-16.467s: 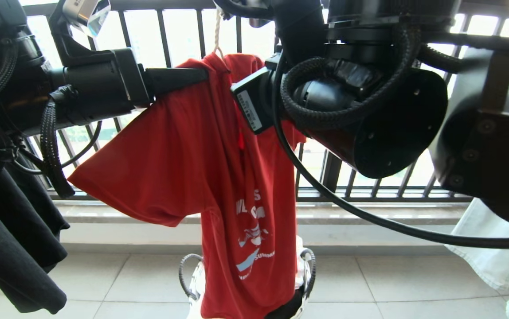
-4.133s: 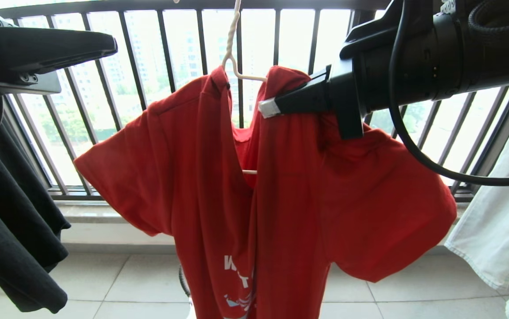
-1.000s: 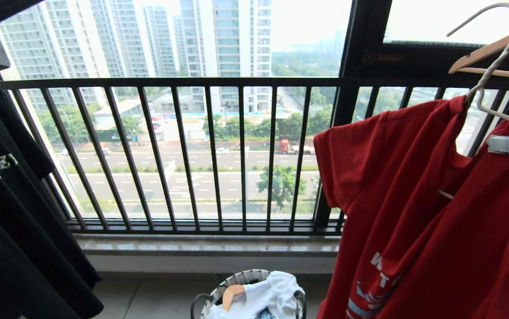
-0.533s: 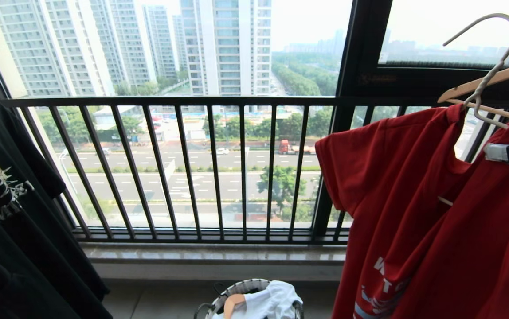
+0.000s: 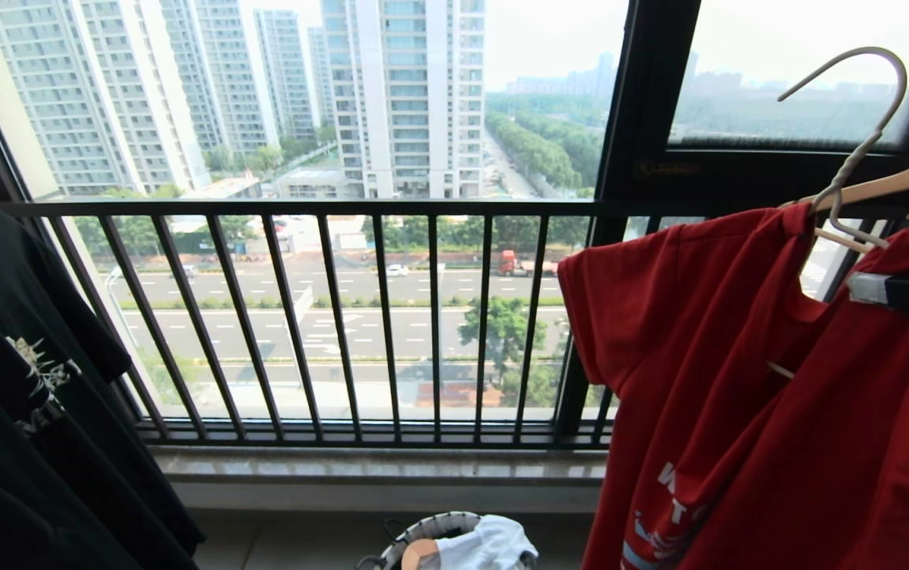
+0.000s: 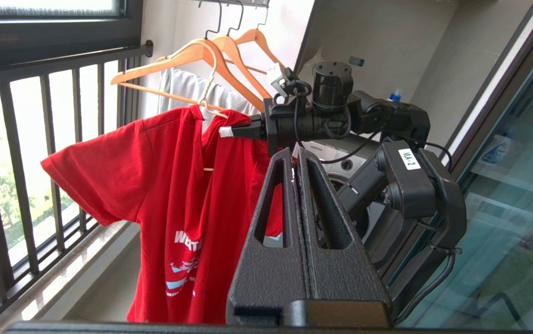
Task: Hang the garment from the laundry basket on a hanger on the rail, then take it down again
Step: Hang the clothes rack on the clothesline
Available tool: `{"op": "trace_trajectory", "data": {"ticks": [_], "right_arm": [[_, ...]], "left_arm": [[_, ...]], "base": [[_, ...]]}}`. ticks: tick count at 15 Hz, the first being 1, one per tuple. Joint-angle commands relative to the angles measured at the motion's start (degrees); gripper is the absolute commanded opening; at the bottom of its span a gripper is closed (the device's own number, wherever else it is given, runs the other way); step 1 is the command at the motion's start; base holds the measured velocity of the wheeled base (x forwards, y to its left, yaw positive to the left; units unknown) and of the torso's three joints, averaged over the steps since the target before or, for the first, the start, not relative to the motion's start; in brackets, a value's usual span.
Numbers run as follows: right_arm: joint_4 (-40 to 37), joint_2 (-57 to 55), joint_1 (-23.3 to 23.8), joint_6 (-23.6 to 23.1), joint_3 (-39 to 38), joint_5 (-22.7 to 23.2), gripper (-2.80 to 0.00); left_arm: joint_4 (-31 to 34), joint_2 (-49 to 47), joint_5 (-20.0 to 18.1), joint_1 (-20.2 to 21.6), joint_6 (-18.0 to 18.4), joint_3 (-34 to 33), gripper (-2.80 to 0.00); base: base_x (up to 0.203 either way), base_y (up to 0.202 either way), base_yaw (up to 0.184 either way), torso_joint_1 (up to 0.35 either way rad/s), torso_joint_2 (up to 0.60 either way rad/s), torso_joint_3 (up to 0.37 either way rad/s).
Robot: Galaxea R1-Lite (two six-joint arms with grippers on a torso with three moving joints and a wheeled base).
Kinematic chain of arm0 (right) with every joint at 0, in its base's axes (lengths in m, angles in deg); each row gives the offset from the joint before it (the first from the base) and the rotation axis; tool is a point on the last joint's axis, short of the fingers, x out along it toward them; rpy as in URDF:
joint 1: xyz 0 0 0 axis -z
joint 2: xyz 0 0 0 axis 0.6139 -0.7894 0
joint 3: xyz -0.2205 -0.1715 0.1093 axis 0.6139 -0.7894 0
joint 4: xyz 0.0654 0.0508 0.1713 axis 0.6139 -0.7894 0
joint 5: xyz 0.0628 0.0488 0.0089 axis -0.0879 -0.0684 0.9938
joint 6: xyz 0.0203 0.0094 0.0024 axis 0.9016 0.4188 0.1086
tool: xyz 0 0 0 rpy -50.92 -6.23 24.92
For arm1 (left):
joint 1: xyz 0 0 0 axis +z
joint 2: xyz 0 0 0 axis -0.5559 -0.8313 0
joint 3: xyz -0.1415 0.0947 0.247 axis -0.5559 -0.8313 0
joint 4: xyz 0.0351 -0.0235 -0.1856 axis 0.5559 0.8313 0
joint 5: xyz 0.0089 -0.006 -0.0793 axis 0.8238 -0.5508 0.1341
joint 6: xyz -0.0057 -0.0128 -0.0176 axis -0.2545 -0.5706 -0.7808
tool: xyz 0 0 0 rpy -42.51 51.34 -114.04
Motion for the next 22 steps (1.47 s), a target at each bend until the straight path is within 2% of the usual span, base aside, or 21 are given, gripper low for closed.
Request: {"op": "trace_trajectory", "data": {"ticks": [1, 9, 11, 14, 17, 20, 22], "right_arm": [[0.05, -0.09, -0.03, 0.07, -0.61, -0.13, -2.8], [1.99, -0.15, -0.6, 1.3, -1.66, -0.04, -2.8], [2.19, -0.74, -3.42, 1.33, -1.44, -0.1, -2.8], [7.99, -4.48, -6.59, 1.48, -1.12, -0.86, -2.8], [9.2, -6.34, -10.64, 1.54, -0.12, -1.53, -2.8], [10.61, -8.45, -14.81, 1.63, 1.21, -5.37, -2.8], [12.18, -10.2, -16.07, 1.49, 2.32, -7.9, -2.8]], "left_arm": [[-0.19, -0.11, -0.35, 0.01, -0.26, -0.01, -2.8], [-0.19, 0.07, -0.17, 0.09, -0.34, 0.08, -2.8], [-0.19, 0.42, -0.17, 0.04, -0.34, 0.08, -2.8], [-0.01, 1.3, -0.26, 0.01, -0.34, -1.33, -2.8], [-0.22, -1.57, -0.21, 0.3, -0.05, -0.43, -2.8], [0.02, -0.36, -0.15, 3.58, -0.12, -5.13, -2.8], [-0.47, 0.34, -0.34, 4.38, 0.14, -8.89, -2.8]], "base": [[0.0, 0.0, 0.0, 0.173, -0.36, -0.192], [0.0, 0.0, 0.0, 0.034, -0.08, -0.035], [0.0, 0.0, 0.0, 0.0, 0.0, 0.0], [0.0, 0.0, 0.0, 0.0, 0.0, 0.0], [0.0, 0.0, 0.0, 0.0, 0.0, 0.0], [0.0, 0.0, 0.0, 0.0, 0.0, 0.0], [0.0, 0.0, 0.0, 0.0, 0.0, 0.0]]}}
